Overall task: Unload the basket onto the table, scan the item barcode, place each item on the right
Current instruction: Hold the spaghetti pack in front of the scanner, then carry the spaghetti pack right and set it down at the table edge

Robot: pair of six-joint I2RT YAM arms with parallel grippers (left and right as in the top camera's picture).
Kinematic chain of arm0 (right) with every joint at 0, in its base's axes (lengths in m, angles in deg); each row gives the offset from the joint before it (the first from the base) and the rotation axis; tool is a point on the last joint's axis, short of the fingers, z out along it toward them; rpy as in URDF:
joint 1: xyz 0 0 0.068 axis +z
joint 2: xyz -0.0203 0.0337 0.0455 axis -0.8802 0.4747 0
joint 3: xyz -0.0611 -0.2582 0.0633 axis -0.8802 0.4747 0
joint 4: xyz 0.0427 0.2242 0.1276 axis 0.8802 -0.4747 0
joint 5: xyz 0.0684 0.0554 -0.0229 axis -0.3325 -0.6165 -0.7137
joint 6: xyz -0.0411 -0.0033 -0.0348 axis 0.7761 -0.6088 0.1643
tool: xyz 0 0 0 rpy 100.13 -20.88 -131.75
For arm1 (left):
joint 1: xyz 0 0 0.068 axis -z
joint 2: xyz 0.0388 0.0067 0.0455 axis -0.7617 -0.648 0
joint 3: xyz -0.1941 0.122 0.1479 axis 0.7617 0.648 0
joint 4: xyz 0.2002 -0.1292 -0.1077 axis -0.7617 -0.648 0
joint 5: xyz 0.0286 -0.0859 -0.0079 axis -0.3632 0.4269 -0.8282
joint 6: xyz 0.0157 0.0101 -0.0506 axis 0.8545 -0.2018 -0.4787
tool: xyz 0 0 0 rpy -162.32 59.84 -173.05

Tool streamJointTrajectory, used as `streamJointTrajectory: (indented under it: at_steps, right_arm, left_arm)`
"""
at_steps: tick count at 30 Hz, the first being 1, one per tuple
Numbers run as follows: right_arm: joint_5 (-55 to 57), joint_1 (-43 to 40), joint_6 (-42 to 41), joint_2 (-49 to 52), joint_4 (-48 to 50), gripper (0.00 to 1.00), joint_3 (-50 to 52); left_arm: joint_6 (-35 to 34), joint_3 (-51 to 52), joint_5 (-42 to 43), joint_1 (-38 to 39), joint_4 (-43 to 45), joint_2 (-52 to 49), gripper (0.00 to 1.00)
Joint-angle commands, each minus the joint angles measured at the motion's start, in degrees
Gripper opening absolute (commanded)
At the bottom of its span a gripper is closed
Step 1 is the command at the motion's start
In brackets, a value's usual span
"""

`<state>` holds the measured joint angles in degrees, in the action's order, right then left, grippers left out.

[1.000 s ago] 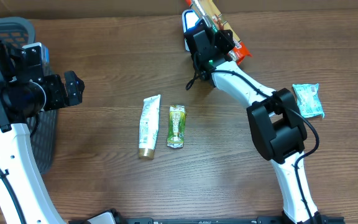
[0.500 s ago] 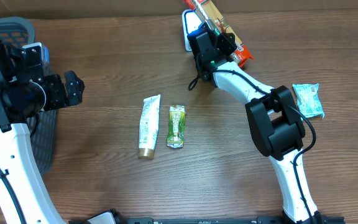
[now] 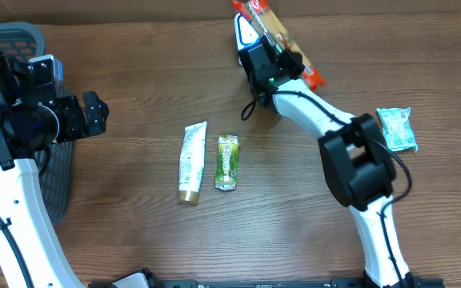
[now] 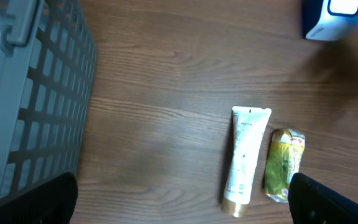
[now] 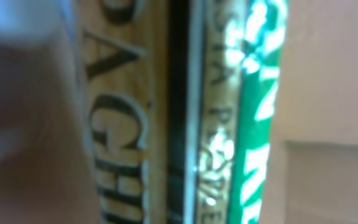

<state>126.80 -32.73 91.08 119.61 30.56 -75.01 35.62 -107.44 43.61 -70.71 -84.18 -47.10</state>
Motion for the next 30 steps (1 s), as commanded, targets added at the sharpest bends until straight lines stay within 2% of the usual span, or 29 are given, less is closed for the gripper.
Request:
streamJointTrajectory:
  at_steps: [1, 6, 11, 18, 19, 23, 30]
  right_arm:
    - [-8.48, -0.92, -18.21, -21.33, -9.20, 0.03, -1.81]
    - [-28.98, -6.56, -31.87, -34.03, -22.86, 0.04, -1.81]
    - [-46.77, -19.71, -38.97, -40.79, -32.68, 0.04, -1.79]
    - [-48.96, -38.47, -57.83, -39.58, -44.57, 0.04, -0.26]
    - [-48.94, -42.58, -61.57, -39.26, -44.96, 0.04, 2.08]
    - [-49.03, -49.27, -65.88, -39.21, -39.98, 0.04, 11.32]
    - [-49.05, -50.90, -67.30, -39.21, -26.43, 0.04, 30.23]
  left_arm:
    - [0.85, -0.81, 0.85, -0.15, -0.02, -0.15, 1.00]
    - [0.85, -0.81, 0.85, -0.15, -0.02, -0.15, 1.00]
    - [0.85, -0.81, 0.85, -0.15, -0.02, -0.15, 1.00]
    - [0.85, -0.81, 0.85, -0.15, -0.02, -0.15, 1.00]
    - [0.85, -0.81, 0.85, -0.15, -0.02, -0.15, 0.99]
    - [0.85, -0.81, 0.85, -0.15, -0.02, -0.15, 0.99]
    - [0.85, -0.81, 0.85, -0.15, -0.02, -0.15, 1.00]
